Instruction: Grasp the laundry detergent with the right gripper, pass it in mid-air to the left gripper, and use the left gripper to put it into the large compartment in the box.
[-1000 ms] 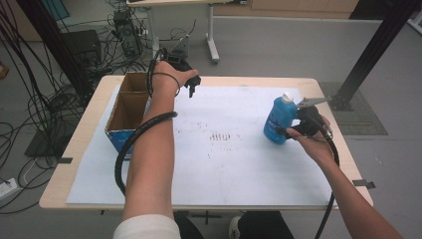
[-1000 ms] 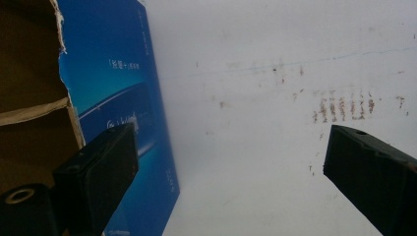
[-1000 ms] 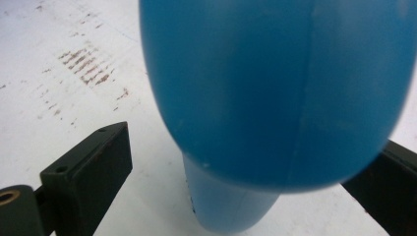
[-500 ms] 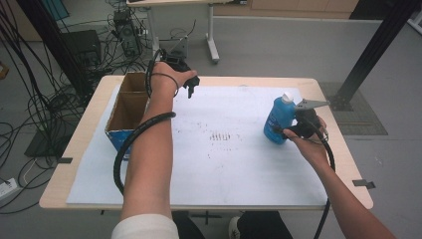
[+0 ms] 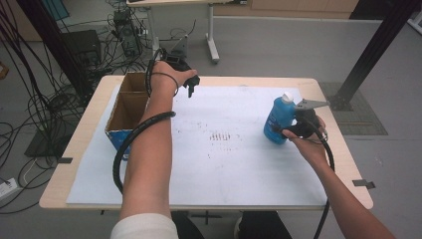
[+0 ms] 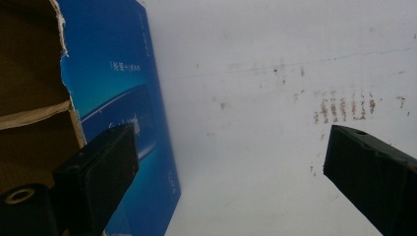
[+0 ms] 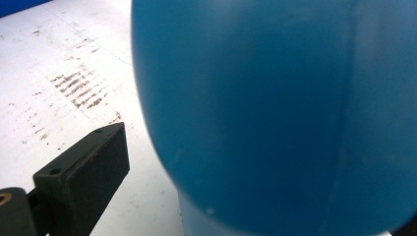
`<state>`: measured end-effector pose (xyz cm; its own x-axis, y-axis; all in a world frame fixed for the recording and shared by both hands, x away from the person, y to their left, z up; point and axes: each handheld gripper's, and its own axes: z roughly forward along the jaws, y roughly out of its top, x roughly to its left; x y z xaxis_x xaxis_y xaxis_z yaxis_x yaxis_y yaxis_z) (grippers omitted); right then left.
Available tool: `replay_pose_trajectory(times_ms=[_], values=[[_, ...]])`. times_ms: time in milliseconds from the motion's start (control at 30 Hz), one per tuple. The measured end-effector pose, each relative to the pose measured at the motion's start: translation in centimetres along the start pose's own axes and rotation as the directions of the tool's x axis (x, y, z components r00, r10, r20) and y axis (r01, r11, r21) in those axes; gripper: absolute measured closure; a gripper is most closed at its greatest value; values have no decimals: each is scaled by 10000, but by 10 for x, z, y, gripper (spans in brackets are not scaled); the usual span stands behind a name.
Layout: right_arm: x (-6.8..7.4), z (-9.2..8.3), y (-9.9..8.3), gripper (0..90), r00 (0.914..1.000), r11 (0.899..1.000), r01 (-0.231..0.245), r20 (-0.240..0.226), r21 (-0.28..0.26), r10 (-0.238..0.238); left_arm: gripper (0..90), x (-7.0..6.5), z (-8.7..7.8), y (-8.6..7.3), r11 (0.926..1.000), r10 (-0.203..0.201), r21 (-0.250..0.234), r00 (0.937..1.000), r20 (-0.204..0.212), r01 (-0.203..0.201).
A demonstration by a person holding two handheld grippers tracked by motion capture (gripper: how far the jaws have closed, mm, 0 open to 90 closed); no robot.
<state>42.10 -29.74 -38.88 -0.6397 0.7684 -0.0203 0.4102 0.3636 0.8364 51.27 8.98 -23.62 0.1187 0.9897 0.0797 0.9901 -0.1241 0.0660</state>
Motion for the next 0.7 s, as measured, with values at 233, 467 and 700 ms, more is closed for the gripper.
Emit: replay_pose_trajectory(times_ms=[233, 467, 700], values=[[2, 1, -1, 16, 9999, 10000, 94, -84, -12, -94, 70, -2, -1, 0, 10000, 46, -18, 10000, -2, -46], [4, 0, 0, 16, 9998, 9998, 179, -91, -86, -180, 70, -1, -3, -2, 10000, 60, -12, 10000, -12, -60], [4, -1, 0, 16, 9998, 9997, 190, -44, -138, -191, 70, -2, -4, -2, 10000, 42, -72, 10000, -29, -42]])
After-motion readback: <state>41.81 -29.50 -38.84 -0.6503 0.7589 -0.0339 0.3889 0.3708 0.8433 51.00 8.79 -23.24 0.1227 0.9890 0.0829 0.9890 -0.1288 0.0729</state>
